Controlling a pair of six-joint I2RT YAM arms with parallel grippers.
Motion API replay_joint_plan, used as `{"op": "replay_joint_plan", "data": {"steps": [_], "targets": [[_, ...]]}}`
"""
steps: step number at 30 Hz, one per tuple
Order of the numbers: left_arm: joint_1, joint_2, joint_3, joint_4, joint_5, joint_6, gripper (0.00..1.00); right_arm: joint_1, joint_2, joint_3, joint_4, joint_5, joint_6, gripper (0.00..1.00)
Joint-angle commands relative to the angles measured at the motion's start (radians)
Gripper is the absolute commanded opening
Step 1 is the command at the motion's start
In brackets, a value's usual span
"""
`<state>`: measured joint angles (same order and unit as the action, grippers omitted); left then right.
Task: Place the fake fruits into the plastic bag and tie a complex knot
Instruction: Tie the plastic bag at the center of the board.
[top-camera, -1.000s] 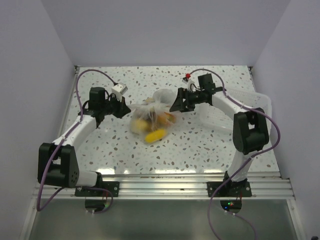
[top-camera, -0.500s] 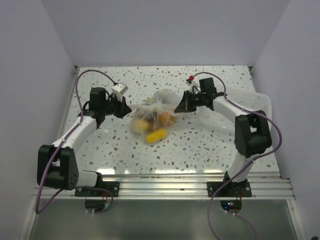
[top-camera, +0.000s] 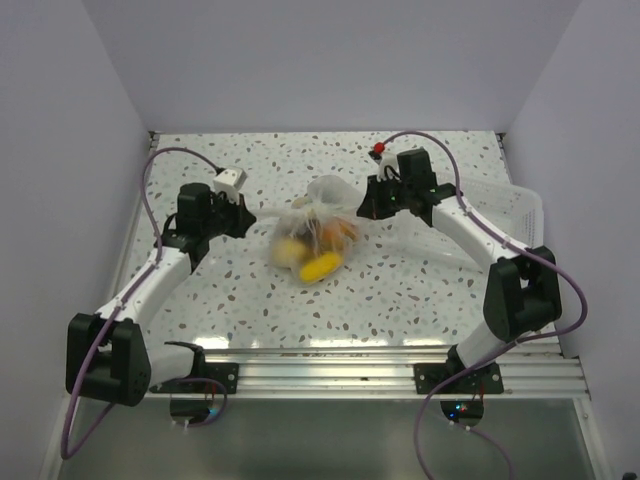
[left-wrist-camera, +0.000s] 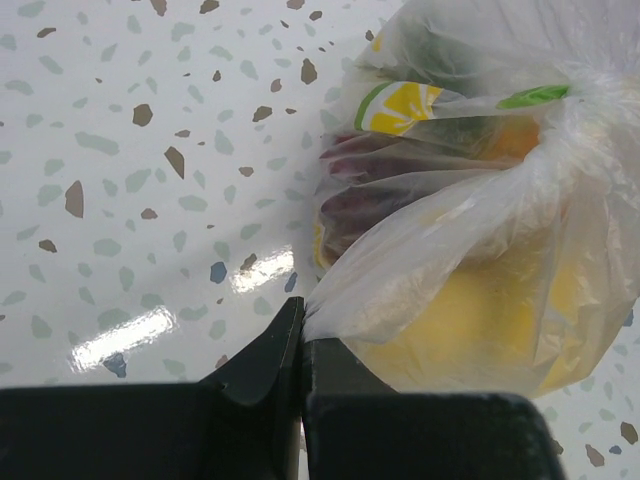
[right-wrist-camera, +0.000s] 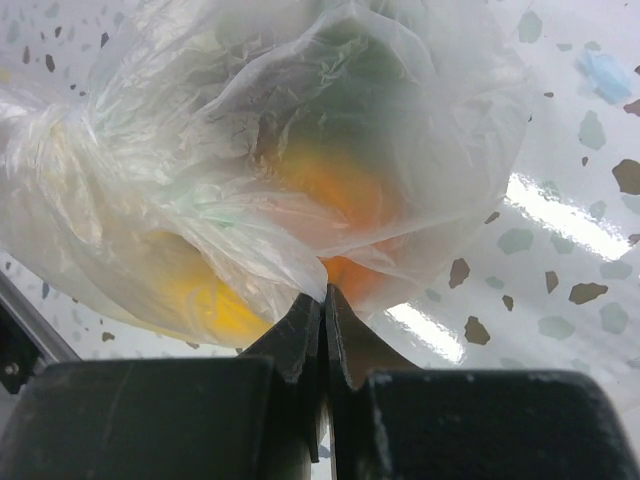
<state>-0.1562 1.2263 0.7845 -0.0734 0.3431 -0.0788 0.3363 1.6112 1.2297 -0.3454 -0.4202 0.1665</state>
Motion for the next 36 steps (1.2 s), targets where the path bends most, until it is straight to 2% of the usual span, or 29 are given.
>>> {"op": "replay_joint_plan", "data": {"steps": [1, 4, 5, 7, 8, 10, 11, 14, 17, 19, 24, 26, 28, 31, 36], "targets": [[0.049, 0.002, 0.013, 0.001, -0.239, 0.022, 0.00, -0.054, -0.025, -0.009, -0.076, 0.261, -0.145, 0.00], [0.055, -0.010, 0.001, 0.020, -0.014, 0.036, 0.00, -0.048, -0.022, -0.006, -0.072, 0.229, -0.145, 0.00], [0.053, -0.013, 0.001, 0.021, 0.101, 0.019, 0.07, -0.042, -0.017, 0.001, -0.082, 0.218, -0.147, 0.00], [0.053, -0.017, -0.001, 0.035, 0.206, -0.022, 0.13, -0.028, -0.014, 0.013, -0.086, 0.184, -0.147, 0.00], [0.053, -0.019, 0.004, 0.040, 0.226, -0.029, 0.20, -0.025, -0.014, 0.013, -0.083, 0.178, -0.145, 0.00], [0.053, -0.033, 0.007, 0.056, 0.241, -0.038, 0.26, -0.023, -0.016, 0.017, -0.084, 0.146, -0.140, 0.00], [0.053, -0.043, -0.004, 0.116, 0.246, -0.042, 0.30, -0.019, -0.014, 0.019, -0.090, 0.135, -0.140, 0.00], [0.052, -0.077, -0.062, 0.240, 0.255, -0.036, 0.38, -0.014, -0.007, 0.027, -0.104, 0.097, -0.140, 0.00], [0.052, -0.050, -0.062, 0.276, 0.299, -0.006, 0.41, -0.014, -0.008, 0.031, -0.113, 0.086, -0.144, 0.00], [0.052, -0.018, -0.050, 0.268, 0.356, 0.005, 0.42, -0.013, -0.008, 0.030, -0.115, 0.083, -0.142, 0.00], [0.052, -0.025, -0.064, 0.248, 0.477, 0.071, 0.62, -0.011, 0.004, 0.053, -0.132, 0.058, -0.147, 0.00], [0.052, -0.039, -0.076, 0.224, 0.525, 0.158, 0.70, -0.011, 0.010, 0.054, -0.133, 0.038, -0.151, 0.00], [0.052, -0.039, -0.082, 0.198, 0.533, 0.251, 0.70, -0.013, 0.013, 0.062, -0.141, 0.031, -0.156, 0.00], [0.052, -0.011, -0.073, 0.199, 0.485, 0.325, 0.70, -0.011, 0.013, 0.063, -0.155, 0.015, -0.160, 0.00], [0.044, 0.085, -0.021, 0.199, 0.482, 0.442, 0.67, -0.014, 0.021, 0.062, -0.158, -0.009, -0.162, 0.00]]}}
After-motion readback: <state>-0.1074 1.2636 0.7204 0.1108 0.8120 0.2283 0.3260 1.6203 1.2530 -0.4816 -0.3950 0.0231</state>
